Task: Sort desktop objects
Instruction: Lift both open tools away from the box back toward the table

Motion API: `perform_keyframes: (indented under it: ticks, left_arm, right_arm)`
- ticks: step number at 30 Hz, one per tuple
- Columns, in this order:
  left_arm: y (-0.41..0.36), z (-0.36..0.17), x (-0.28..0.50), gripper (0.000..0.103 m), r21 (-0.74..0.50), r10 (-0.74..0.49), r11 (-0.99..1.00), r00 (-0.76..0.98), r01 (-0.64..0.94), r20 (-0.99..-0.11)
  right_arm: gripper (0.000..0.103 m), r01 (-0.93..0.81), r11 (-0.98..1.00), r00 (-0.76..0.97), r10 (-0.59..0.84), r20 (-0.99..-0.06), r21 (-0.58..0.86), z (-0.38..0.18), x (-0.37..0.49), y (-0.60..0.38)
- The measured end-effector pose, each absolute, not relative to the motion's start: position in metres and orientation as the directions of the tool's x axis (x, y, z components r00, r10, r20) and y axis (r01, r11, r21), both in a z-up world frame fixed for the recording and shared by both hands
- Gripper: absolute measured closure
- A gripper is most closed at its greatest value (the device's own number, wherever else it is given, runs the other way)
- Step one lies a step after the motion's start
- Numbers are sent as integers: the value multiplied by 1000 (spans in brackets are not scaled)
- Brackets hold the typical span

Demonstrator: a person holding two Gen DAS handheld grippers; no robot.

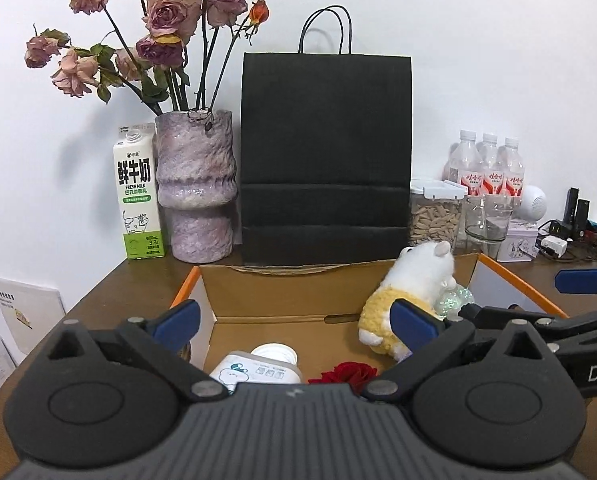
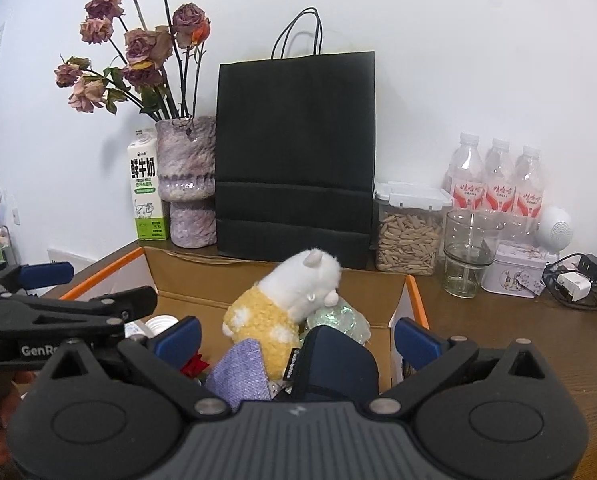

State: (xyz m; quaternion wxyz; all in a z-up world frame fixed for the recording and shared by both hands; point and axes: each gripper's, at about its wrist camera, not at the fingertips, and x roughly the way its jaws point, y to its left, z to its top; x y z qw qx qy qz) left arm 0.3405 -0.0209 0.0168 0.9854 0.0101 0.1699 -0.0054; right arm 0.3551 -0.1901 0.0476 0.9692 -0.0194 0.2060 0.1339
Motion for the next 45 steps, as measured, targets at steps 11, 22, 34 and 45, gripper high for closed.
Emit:
perform_keyframes:
  ticks: [11, 22, 34, 45]
  left_arm:
    - [-21, 21, 335, 0, 19, -5, 1000, 949, 12, -315]
    - [-17, 35, 310, 0, 0, -7, 1000, 963, 8, -269]
    - [-11, 48, 263, 0, 8, -16, 1000, 967, 19, -255]
    - [3, 38, 223, 0, 16, -23, 999, 951, 30, -309]
  right_arm:
    - [0, -263, 965, 887, 243, -392, 4, 54, 351, -189]
    - [0, -245, 969, 908, 219, -357, -29, 68, 327, -186]
    - [0, -259, 965, 911, 233, -342, -33, 81, 282, -185]
    - [0, -275, 961, 897, 244, -369, -32, 72, 234, -183]
